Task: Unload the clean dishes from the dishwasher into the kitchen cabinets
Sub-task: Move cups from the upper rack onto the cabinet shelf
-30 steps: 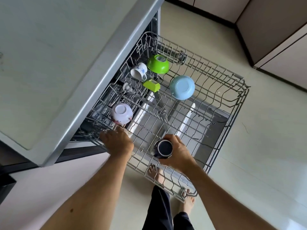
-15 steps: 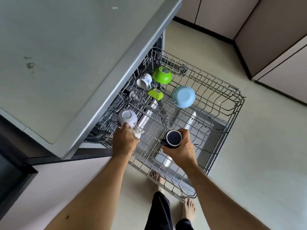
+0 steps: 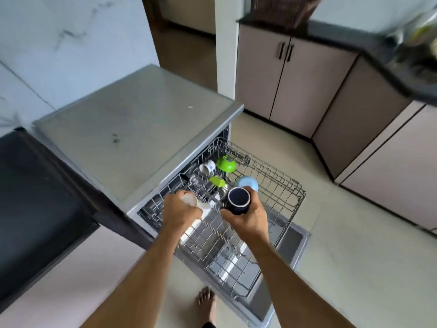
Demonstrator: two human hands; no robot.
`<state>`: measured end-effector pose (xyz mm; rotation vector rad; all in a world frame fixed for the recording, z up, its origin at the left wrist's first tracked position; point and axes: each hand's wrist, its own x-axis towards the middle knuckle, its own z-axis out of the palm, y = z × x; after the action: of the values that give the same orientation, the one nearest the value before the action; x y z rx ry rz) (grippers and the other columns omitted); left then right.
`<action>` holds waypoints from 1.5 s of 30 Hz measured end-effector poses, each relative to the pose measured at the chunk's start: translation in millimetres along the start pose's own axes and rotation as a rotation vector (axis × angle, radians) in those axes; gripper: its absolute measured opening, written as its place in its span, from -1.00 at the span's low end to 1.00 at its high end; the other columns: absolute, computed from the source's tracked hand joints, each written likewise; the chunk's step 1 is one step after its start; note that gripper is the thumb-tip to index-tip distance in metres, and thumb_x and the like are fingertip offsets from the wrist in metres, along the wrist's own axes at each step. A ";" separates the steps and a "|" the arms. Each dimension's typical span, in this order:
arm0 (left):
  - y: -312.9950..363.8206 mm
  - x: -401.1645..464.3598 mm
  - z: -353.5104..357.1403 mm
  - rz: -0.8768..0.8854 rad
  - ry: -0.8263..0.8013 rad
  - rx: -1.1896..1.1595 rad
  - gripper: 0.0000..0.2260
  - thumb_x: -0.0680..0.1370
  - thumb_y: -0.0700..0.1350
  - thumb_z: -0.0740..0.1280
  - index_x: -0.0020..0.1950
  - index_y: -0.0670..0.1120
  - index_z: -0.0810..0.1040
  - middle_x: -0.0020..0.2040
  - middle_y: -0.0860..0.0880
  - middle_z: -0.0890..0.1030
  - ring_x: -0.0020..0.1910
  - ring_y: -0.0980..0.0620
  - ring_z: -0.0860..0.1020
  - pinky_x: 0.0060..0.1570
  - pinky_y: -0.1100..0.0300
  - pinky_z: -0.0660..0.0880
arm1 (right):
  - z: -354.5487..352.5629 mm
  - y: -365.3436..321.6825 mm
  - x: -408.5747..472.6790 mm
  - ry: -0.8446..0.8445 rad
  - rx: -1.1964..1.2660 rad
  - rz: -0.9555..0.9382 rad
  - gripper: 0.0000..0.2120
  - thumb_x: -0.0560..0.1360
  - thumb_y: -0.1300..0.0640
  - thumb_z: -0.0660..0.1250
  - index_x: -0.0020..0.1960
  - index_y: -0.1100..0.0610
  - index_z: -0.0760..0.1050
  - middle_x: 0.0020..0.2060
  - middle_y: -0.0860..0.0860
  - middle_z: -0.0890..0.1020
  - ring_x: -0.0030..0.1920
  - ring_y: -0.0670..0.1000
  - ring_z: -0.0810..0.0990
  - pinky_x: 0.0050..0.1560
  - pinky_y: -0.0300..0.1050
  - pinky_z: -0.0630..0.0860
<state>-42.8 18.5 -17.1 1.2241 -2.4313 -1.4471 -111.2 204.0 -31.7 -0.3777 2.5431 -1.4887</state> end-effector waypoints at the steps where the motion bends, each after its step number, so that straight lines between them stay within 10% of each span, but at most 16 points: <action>1: 8.1 -9.3 -6.3 0.023 0.008 -0.018 -0.50 0.24 -0.35 0.51 0.16 -0.15 0.57 -0.09 -0.07 0.62 -0.22 0.00 0.61 -0.44 0.29 0.45 | -5.9 -7.8 -2.0 0.010 -0.003 -0.030 -0.36 0.21 -0.16 0.54 0.22 -0.14 0.39 0.01 -0.14 0.61 -0.01 -0.10 0.60 0.02 -0.11 0.57; 22: 83.5 -169.9 -166.8 0.314 0.518 -0.522 -0.71 0.27 0.02 0.60 -0.07 0.11 0.64 -0.16 0.11 0.69 -0.19 0.15 0.66 -0.19 0.18 0.60 | -25.2 -210.2 -62.9 -0.114 0.200 -0.426 -0.42 0.28 -0.10 0.59 0.20 -0.05 0.41 -0.08 -0.17 0.64 -0.06 -0.08 0.62 0.03 -0.16 0.54; 38: -2.7 -211.1 -401.5 0.330 0.950 -0.504 -0.69 0.32 0.07 0.58 -0.02 0.14 0.57 -0.10 0.18 0.64 -0.12 0.22 0.61 -0.16 0.27 0.57 | 145.2 -402.4 -153.2 -0.296 0.280 -0.643 -0.48 0.34 -0.06 0.57 0.17 -0.01 0.39 -0.11 -0.16 0.59 -0.16 -0.17 0.56 -0.24 -0.57 0.36; 45: -33.3 -211.7 -512.4 0.368 1.058 -0.458 -0.65 0.33 0.12 0.56 0.03 0.07 0.59 -0.10 0.21 0.62 -0.12 0.24 0.57 -0.20 0.40 0.46 | 211.3 -503.3 -177.5 -0.297 0.336 -0.708 -0.42 0.33 -0.12 0.56 0.23 -0.01 0.40 -0.08 -0.21 0.62 -0.09 -0.21 0.60 -0.14 -0.42 0.44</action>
<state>336.4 -218.4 312.4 0.9740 -1.4041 -0.8241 181.4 -154.2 308.4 -1.4219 1.9544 -1.8467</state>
